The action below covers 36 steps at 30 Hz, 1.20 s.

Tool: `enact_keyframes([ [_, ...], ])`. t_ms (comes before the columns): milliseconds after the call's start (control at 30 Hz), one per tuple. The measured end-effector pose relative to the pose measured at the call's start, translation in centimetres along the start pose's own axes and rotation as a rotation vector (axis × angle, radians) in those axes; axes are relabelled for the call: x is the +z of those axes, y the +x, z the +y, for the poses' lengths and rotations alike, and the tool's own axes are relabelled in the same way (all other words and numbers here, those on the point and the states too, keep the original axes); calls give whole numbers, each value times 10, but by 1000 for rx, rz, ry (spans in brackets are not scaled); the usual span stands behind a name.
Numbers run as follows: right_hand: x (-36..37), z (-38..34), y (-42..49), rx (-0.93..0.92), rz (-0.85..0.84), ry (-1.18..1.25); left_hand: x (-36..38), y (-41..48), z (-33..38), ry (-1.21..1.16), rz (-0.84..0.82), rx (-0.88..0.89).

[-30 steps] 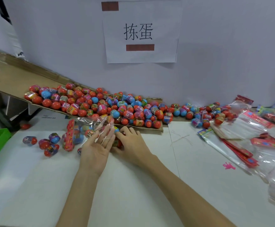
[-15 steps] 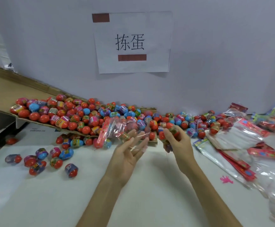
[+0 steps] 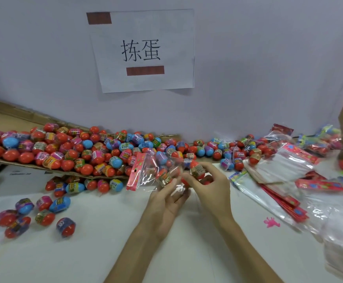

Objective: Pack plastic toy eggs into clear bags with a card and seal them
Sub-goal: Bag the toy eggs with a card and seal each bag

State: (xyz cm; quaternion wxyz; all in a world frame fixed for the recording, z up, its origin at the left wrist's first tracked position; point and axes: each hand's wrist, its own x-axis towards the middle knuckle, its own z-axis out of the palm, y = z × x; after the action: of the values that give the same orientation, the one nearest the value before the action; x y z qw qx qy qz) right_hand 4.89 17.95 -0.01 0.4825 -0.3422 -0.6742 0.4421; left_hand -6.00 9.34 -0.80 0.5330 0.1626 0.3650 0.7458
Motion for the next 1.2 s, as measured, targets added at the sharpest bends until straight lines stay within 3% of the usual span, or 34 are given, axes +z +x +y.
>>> enact_keyframes([
  [300,6,-5,-6,3,-85,72,-4,-2,6,13,30,18],
  [567,4,-4,-7,-29,135,42,4,-5,1,-21,18,-26],
  [700,4,-2,-8,-113,164,-67,5,-7,-3,-1,14,-42],
  [933,12,0,-8,-290,42,-142,-3,-3,-1,-38,31,-31],
  [1200,14,-8,-12,-247,-55,-28,-2,-5,3,-12,28,-22],
])
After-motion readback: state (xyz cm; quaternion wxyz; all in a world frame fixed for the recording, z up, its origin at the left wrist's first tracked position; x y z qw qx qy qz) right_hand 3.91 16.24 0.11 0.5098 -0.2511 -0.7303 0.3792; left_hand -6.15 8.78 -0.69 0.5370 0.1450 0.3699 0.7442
